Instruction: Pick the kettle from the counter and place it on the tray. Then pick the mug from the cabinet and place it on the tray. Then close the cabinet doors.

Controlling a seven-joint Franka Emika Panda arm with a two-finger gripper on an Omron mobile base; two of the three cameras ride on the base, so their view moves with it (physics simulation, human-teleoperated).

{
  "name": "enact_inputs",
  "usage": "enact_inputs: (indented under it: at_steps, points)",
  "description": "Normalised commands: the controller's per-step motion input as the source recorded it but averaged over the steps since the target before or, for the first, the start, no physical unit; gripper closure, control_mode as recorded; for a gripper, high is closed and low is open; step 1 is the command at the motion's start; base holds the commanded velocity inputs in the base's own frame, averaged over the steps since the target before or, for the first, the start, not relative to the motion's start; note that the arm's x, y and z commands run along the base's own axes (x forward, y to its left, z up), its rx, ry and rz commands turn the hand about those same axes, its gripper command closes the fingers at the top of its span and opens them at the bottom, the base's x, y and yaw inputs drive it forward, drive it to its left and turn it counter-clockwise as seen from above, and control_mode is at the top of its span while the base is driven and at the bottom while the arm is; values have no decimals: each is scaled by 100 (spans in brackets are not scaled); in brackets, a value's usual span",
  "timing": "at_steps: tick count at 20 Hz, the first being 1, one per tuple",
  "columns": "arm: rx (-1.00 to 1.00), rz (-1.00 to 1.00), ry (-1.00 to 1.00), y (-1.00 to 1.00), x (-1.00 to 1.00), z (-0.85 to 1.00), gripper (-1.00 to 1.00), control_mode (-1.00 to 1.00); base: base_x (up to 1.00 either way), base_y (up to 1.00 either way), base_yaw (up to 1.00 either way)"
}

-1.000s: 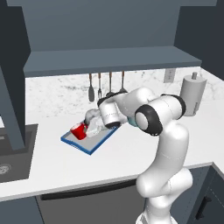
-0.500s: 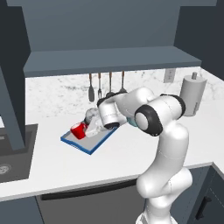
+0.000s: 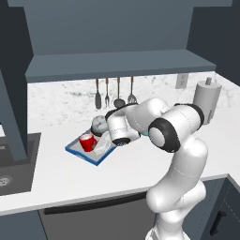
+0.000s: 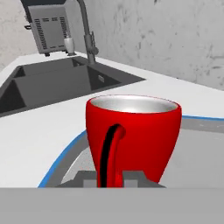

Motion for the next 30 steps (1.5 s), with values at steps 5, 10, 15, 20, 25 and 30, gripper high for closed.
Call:
enact_inputs:
  at_steps: [5, 10, 15, 20, 25, 30]
  points:
    - [-6, -4, 0, -32, -3, -16, -100, -100, 0, 0, 0]
    - [0, -5, 0, -27, -6, -1, -100, -100, 0, 0, 0]
    - [0, -6, 0, -15, -17, 16, -100, -100, 0, 0, 0]
    - [8, -14, 13, -6, -38, 70, -100, -100, 0, 0, 0]
    - [14, -23, 29, -9, -44, 84, -100, -100, 0, 0, 0]
    - [14, -27, 20, -17, -51, 88, -100, -100, 0, 0, 0]
